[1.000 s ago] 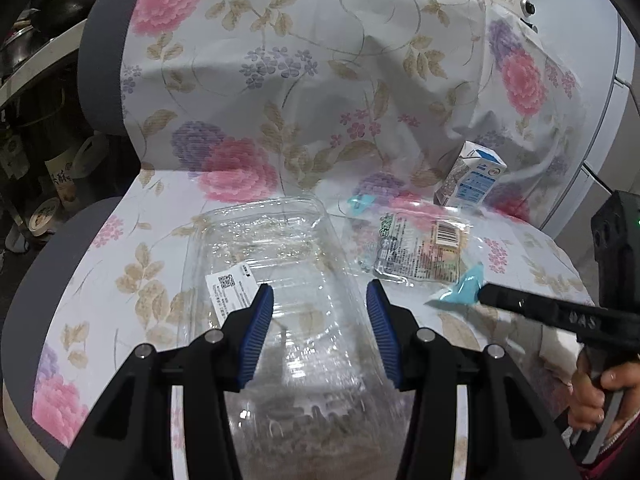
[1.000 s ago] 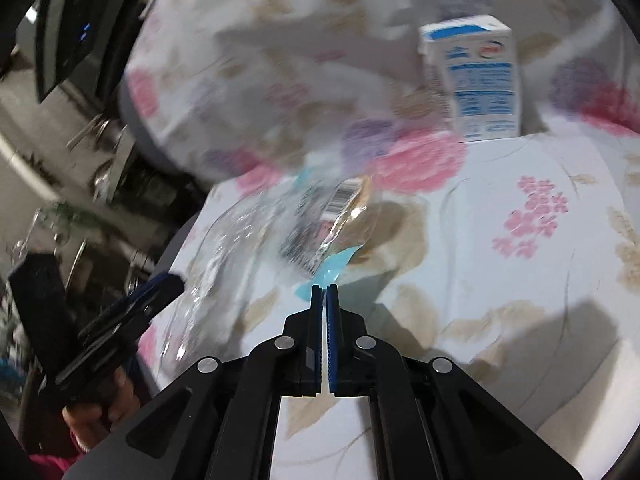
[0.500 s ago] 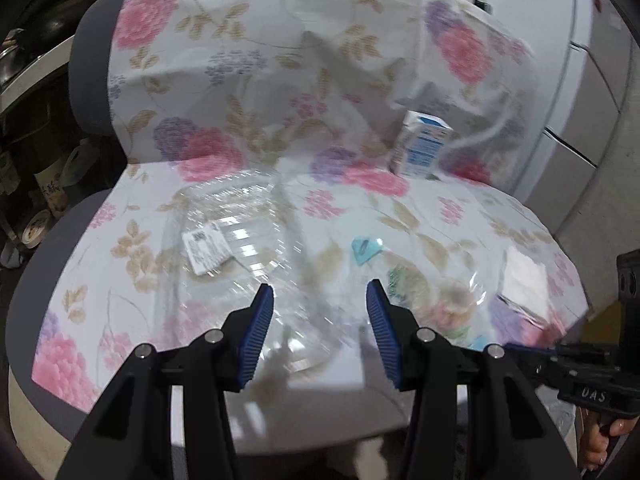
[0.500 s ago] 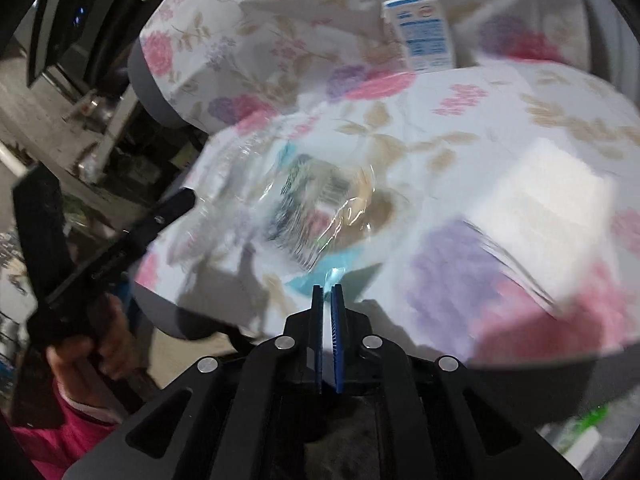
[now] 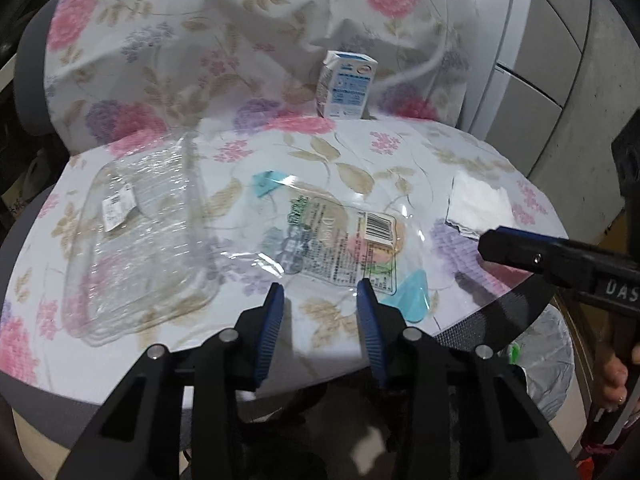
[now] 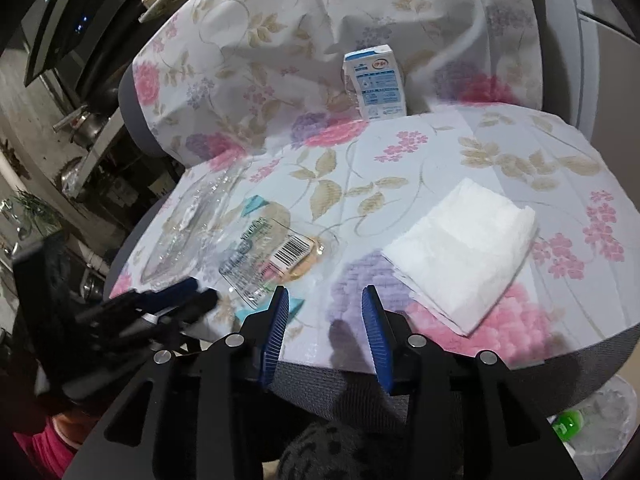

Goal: Collect trash

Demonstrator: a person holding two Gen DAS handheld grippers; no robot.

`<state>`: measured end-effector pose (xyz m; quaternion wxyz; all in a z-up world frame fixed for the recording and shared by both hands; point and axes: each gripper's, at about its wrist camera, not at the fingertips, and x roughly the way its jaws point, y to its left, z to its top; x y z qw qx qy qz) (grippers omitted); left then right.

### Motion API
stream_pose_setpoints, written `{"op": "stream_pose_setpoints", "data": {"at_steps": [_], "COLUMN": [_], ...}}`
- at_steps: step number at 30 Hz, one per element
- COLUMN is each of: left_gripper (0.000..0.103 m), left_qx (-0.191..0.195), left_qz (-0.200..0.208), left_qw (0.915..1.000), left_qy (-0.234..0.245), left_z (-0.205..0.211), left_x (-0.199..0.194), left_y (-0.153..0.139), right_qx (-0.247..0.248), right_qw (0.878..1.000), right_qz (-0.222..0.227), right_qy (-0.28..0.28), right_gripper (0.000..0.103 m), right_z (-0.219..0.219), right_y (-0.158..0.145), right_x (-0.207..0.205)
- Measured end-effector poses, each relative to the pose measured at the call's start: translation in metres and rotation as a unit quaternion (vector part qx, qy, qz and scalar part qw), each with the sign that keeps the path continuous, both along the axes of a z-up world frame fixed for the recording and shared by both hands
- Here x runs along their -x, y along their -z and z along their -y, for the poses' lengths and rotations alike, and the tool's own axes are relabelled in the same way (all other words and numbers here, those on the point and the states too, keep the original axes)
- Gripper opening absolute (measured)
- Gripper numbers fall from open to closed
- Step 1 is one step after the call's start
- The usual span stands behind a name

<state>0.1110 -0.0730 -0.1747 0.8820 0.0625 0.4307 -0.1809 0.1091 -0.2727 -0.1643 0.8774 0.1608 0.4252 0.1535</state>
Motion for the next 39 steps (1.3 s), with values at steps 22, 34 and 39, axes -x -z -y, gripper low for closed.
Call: {"op": "stream_pose_setpoints", "data": {"at_steps": [22,34,39], "left_gripper": [0.038,0.045,0.052], "left_qx": [0.056,0.078,0.073], "left_qz": [-0.033,-0.077,-0.082], "left_qw": [0.9978,0.9925,0.9922], "left_qy": [0.013,0.054,0.06], "left_z": [-0.005,0.022,0.025], "left_x": [-0.005,0.026,0.033], "left_y": [-0.002,0.012,0.019], "right_qx": [0.003,-0.055,-0.065], "right_qw": [0.995,0.989,0.987], "right_qz": [-0.011,-0.05,-0.045], "right_qy": [0.094,0.128,0.14], "right_gripper": [0.002,0.004,0.004], "right_z": [0.026,0.034,0.033], "right_y": [0.008,0.032,0.033], "right_x": [-0.02,0.027,0.027]}}
